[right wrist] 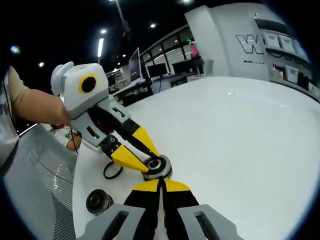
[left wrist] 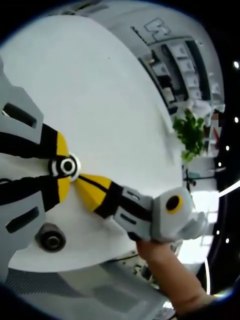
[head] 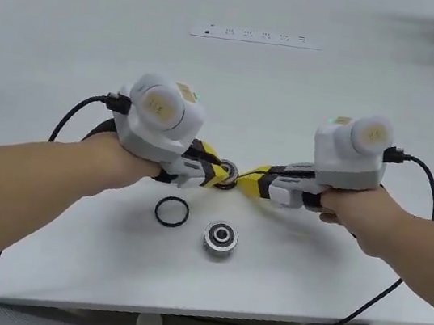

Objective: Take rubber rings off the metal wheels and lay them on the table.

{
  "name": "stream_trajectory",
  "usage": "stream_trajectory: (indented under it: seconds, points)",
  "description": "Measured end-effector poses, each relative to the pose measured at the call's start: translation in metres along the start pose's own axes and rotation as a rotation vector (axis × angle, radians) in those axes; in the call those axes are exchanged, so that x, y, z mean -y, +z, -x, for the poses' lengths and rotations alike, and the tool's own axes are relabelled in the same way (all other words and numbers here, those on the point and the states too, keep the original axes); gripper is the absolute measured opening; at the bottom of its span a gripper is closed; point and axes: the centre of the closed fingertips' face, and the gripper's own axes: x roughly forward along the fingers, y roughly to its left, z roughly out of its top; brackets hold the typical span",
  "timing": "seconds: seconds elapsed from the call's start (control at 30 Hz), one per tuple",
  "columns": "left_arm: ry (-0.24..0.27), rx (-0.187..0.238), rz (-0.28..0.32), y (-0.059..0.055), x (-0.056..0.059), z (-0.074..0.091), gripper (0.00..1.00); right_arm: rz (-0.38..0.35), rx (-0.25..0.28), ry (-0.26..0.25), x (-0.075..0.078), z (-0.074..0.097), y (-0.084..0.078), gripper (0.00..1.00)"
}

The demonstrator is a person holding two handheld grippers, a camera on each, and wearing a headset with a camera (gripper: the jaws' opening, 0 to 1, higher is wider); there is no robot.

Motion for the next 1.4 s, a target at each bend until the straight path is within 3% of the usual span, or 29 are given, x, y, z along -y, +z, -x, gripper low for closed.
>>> stream_trajectory:
  seconds: [0.27, 0.67, 0.97, 1.07, 1.4]
  points:
    - [0.002, -0.002, -0.003, 0.000, 0.000, 0.000, 0.11, -0.044, 0.020, 0.000, -0.001, 0.003, 0.002, 0.00]
    - [0.007, 0.001, 0.014, 0.000, 0.000, 0.000, 0.11, -0.196, 0.076, -0.011, 0.001, 0.002, 0.009, 0.00]
    - [0.022, -0.001, 0.016, -0.001, 0.000, 0.000, 0.11, -0.209, 0.094, -0.015, -0.002, 0.002, 0.012, 0.00]
    - [0.026, 0.000, 0.017, -0.001, -0.001, 0.000, 0.11, -0.243, 0.106, -0.014, -0.003, 0.001, 0.014, 0.00]
    - [0.025, -0.002, 0.014, -0.001, -0.001, 0.000, 0.11, -0.233, 0.110, -0.003, -0.009, -0.003, 0.017, 0.00]
